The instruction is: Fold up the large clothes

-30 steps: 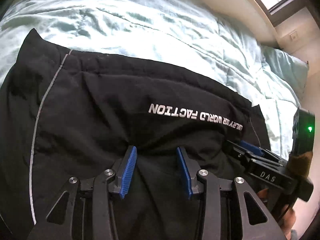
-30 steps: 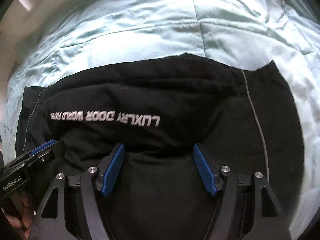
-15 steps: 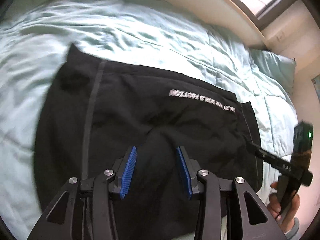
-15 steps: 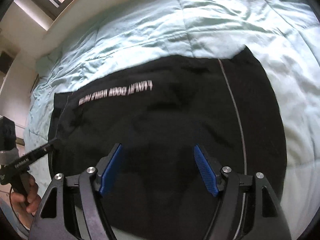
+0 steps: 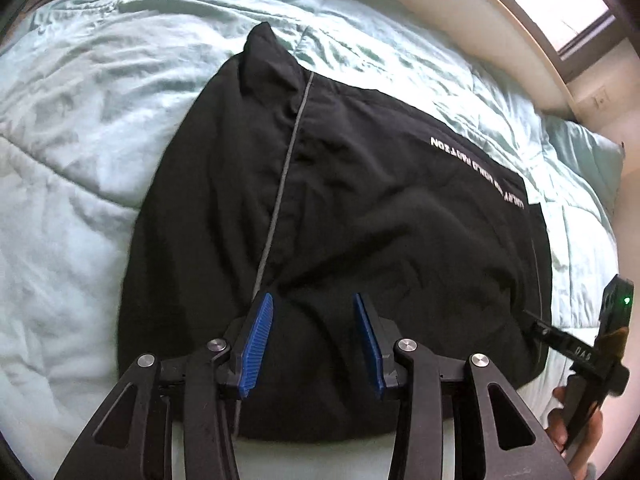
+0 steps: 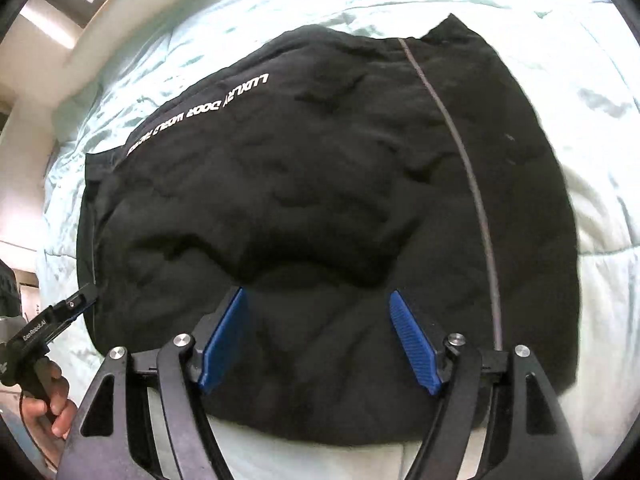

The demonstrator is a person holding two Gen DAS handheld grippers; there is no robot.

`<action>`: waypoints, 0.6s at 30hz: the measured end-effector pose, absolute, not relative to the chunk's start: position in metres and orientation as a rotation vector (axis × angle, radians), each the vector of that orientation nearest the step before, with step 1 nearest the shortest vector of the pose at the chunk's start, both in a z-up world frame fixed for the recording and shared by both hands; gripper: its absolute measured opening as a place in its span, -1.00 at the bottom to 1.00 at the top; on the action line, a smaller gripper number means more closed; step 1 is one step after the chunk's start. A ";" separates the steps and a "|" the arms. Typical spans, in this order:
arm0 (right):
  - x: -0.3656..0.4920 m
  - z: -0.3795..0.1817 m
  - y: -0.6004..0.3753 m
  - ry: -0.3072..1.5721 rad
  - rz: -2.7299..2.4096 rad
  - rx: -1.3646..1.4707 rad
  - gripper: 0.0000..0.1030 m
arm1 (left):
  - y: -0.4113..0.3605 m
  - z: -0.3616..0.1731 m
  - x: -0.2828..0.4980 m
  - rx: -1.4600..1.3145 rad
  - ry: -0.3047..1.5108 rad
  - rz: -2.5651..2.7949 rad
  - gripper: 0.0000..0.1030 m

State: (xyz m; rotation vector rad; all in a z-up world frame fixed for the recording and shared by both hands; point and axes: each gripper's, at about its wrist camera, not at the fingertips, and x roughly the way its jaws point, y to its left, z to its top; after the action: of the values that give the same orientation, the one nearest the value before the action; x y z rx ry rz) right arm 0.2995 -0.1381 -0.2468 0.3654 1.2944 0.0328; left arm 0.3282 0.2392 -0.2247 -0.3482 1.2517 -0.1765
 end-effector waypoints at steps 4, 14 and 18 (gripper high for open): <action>0.269 -0.243 -0.144 1.303 0.023 0.333 0.50 | 0.244 -0.221 0.302 -0.301 1.269 -0.178 -0.16; 0.214 -0.225 -0.171 1.259 -0.042 0.316 0.50 | 0.274 -0.223 0.255 -0.304 1.304 -0.124 -0.16; 0.217 -0.211 -0.201 1.208 -0.095 0.357 0.50 | 0.289 -0.211 0.265 -0.317 1.271 -0.090 -0.15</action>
State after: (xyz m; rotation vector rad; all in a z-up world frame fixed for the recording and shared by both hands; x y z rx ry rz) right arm 0.2173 -0.2015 -0.2108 0.3566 1.2083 -0.0954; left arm 0.2647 0.2893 -0.2107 -0.3168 1.2712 -0.0901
